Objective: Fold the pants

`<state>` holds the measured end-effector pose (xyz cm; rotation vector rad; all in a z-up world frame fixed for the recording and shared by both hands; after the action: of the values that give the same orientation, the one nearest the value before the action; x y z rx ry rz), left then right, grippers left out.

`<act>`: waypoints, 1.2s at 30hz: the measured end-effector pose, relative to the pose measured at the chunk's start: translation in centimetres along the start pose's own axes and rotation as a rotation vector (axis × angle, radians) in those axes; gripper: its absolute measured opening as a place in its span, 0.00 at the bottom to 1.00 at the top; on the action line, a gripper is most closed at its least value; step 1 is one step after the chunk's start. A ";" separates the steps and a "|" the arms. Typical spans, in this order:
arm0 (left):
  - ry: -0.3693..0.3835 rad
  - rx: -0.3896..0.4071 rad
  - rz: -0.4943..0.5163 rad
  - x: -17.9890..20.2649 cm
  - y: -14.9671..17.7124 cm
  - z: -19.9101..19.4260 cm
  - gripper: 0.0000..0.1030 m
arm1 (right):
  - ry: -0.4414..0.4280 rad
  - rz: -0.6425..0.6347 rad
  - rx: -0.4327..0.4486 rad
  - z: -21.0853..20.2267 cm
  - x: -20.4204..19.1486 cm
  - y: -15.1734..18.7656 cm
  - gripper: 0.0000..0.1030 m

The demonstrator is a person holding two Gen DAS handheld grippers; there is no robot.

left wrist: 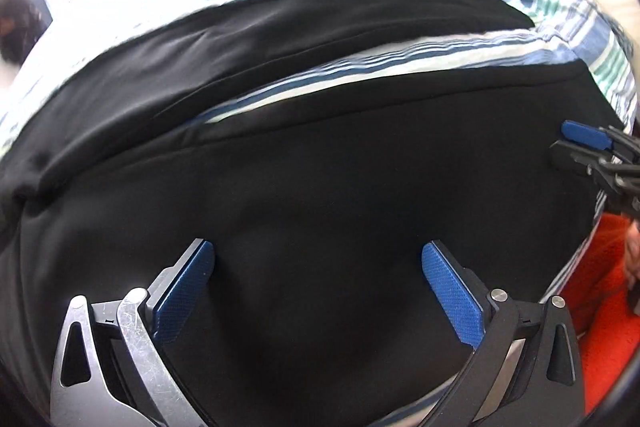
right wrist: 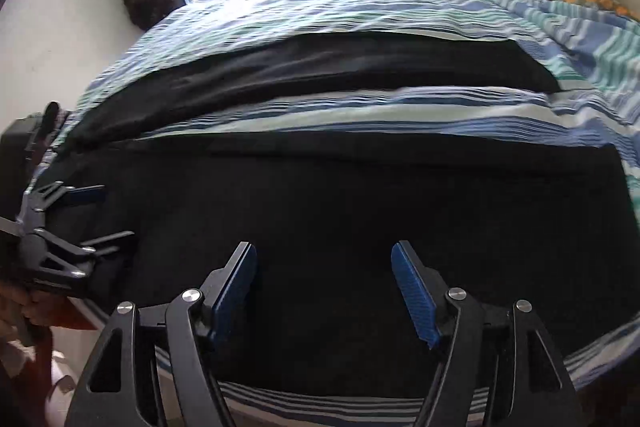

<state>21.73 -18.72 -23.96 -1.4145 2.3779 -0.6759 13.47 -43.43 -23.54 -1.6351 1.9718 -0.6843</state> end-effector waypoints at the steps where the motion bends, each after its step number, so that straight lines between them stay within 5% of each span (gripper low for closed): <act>1: -0.028 -0.012 -0.018 -1.2 0.3 -0.5 1.00 | 0.031 0.017 0.004 -0.1 0.9 0.0 0.68; 6: -0.203 -0.046 -0.177 -11.2 2.0 -3.0 1.00 | 0.059 0.002 0.004 0.3 1.3 0.1 0.73; 12: -0.329 0.099 -0.409 -21.9 -3.5 -5.8 0.99 | 0.061 0.002 0.005 0.4 1.2 0.3 0.81; 16: -0.431 0.075 -0.504 -27.5 -5.0 -1.5 0.99 | 0.071 0.000 0.001 0.2 0.9 0.3 0.81; 19: -0.446 0.003 -0.570 -31.6 -1.8 2.7 1.00 | 0.091 0.005 -0.010 -0.6 0.7 -0.7 0.81; 21: -0.429 0.117 -0.545 -31.3 -0.3 2.4 1.00 | 0.082 0.006 0.019 -1.6 -0.1 -2.4 0.81; 23: -0.464 0.170 -0.520 -30.7 0.5 2.1 0.99 | -0.024 0.032 0.054 -1.6 -2.0 -5.6 0.81; 30: -0.452 0.188 -0.526 -30.1 0.6 1.4 0.99 | -0.437 -0.050 -0.041 9.2 -13.4 -15.5 0.81; 33: -0.451 0.193 -0.527 -29.0 -1.4 1.9 1.00 | -0.414 -0.168 -0.184 15.1 -14.0 -15.8 0.78; 36: -0.449 0.204 -0.526 -29.4 -1.6 2.7 1.00 | -0.376 -0.203 -0.188 16.8 -8.3 -16.1 0.55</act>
<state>38.17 5.89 -25.08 -1.8766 1.5632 -0.6132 37.72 -39.04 -25.29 -1.9317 1.6537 -0.2387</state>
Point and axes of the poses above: each gripper's, at about its wrist camera, not at the fingertips, and z roughly the way its jaws point, x to its right, y to its underside, the point moved 2 cm from there along z, roughly the way its jaws point, and after that the axes turned 6 degrees about x, right-handed, at the moved point
